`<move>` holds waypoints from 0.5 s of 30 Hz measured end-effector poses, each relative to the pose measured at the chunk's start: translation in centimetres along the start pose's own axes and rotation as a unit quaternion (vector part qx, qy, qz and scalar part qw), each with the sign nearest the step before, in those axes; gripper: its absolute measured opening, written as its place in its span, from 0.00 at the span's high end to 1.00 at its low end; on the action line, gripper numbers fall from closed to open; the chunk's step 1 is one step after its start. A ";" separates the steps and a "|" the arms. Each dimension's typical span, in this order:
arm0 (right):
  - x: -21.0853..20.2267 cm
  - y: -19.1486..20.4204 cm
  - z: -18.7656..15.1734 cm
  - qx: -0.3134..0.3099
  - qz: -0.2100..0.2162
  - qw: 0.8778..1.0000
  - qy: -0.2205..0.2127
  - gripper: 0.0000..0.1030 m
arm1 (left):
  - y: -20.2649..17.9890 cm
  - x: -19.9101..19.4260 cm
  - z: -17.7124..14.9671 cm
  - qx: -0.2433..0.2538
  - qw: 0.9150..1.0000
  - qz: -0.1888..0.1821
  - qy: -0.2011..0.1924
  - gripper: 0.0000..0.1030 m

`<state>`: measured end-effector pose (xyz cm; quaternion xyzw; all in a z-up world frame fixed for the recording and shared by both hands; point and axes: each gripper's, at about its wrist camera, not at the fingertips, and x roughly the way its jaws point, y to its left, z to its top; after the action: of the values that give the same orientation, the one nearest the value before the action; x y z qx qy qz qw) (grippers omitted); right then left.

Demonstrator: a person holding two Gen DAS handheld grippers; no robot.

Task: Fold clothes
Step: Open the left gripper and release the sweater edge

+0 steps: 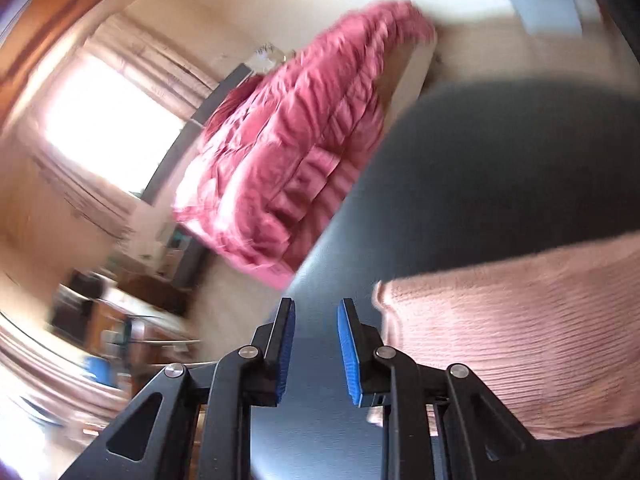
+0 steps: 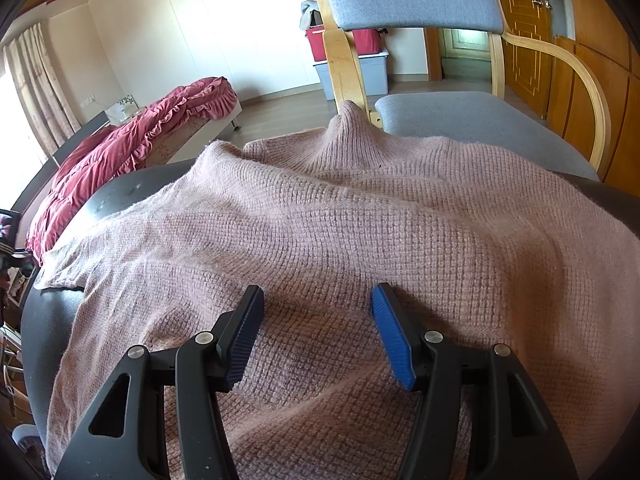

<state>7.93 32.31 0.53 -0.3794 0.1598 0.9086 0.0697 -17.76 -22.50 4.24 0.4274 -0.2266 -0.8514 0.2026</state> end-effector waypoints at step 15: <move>0.0 0.2 -0.1 0.000 0.005 1.000 -0.001 0.42 | -11.2 0.5 -1.4 0.092 0.995 0.010 -0.023 0.82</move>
<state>7.93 32.07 0.51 -0.3780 0.1616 0.9093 0.0654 -18.59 -13.91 -3.04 0.4218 -0.3127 -0.8347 0.1658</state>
